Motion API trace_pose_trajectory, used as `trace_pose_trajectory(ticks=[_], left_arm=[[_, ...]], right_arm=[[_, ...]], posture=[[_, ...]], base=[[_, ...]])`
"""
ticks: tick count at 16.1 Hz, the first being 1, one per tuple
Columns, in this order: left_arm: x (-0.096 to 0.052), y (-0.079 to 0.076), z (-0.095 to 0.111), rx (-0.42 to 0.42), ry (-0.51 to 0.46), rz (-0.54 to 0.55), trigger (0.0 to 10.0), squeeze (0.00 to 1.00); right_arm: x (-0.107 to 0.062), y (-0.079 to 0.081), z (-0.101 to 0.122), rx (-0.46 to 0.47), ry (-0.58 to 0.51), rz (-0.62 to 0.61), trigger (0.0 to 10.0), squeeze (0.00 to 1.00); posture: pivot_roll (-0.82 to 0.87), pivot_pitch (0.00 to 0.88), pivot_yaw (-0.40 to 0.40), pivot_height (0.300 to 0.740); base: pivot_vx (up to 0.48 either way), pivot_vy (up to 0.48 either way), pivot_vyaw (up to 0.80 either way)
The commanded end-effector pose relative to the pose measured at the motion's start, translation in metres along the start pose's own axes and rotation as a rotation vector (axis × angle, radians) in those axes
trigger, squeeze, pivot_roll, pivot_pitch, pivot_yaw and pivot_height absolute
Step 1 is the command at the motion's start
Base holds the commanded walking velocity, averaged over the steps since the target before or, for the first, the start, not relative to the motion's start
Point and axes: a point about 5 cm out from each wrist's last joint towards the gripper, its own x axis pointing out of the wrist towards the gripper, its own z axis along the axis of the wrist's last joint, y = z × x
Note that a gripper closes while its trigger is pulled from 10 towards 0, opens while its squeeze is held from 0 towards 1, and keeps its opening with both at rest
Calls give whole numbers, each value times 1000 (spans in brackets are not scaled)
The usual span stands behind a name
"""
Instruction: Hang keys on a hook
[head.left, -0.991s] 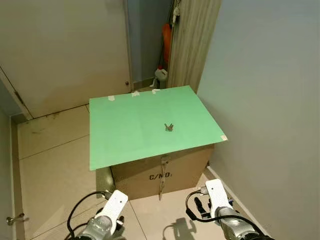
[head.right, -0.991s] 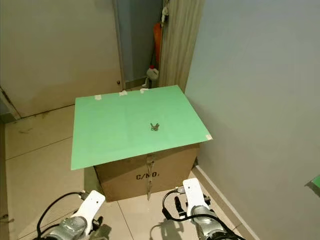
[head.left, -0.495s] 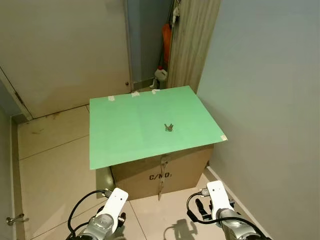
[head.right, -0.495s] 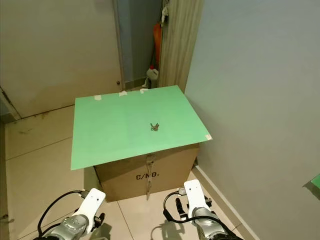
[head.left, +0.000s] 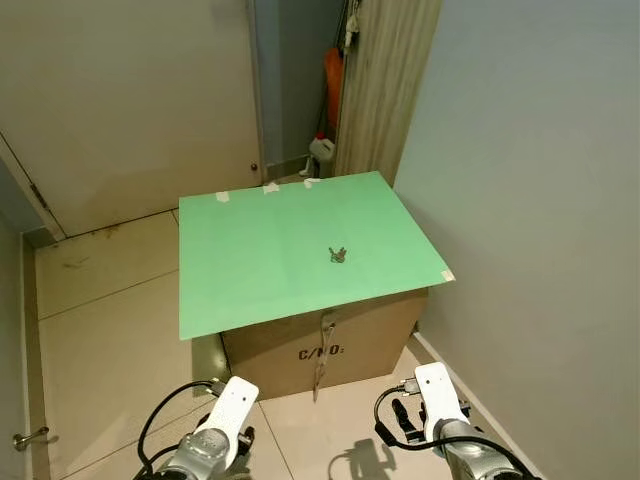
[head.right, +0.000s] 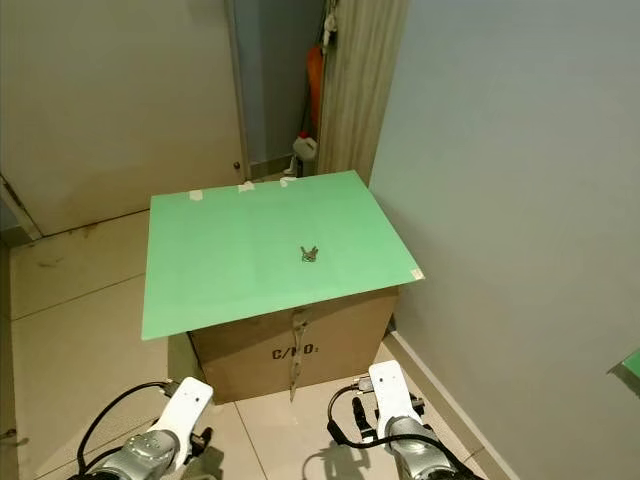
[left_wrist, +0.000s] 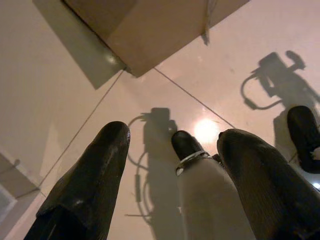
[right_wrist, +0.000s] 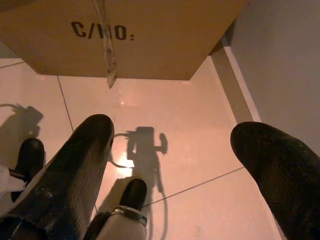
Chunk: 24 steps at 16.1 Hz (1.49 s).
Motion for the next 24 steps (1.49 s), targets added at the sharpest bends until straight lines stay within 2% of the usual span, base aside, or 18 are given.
trace_pose_trajectory(ticks=[1, 3, 6, 7, 8, 10, 13, 20, 24], left_arm=[[0, 1, 0, 19, -2, 10, 10000, 0], [0, 1, 0, 34, 1, 7, 10000, 0], [0, -4, 1, 34, -5, 10, 10000, 0], [0, -4, 0, 17, -4, 16, 10000, 0], [0, -2, -2, 41, -1, 10, 10000, 0], [-1, 6, -2, 81, 6, 14, 10000, 0], [-1, 5, -2, 72, 2, 24, 10000, 0], [-4, 14, -14, 100, 0, 23, 10000, 0], [-5, 14, -16, 113, -16, 9, 10000, 0]], right_arm=[[-1, -6, -3, 0, 3, -14, 10000, 0], [-2, -5, -5, -9, 8, -10, 10000, 0], [-3, -10, -7, -20, 9, -3, 10000, 0], [-3, -9, -8, -48, 10, 14, 10000, 0], [-3, -8, -9, -49, 16, 12, 10000, 0], [-3, -6, -11, -3, 23, -10, 10000, 0], [-4, -7, -12, -31, 28, 8, 10000, 0], [-5, 8, -18, -7, 16, 21, 10000, 0], [-6, 12, -21, 4, 13, 23, 10000, 0]], posture=[[-56, 12, -23, 740], [-55, 9, -25, 740], [-34, 0, -70, 740], [-19, 0, -58, 740], [-13, 0, -49, 740], [2, 0, -33, 740], [14, 0, -32, 740], [25, 8, 30, 740], [13, 9, 33, 740]], base=[[0, 0, 0], [0, 0, 0], [0, 0, 0], [0, 0, 0], [0, 0, 0], [0, 0, 0], [0, 0, 0], [0, 0, 0], [0, 0, 0]])
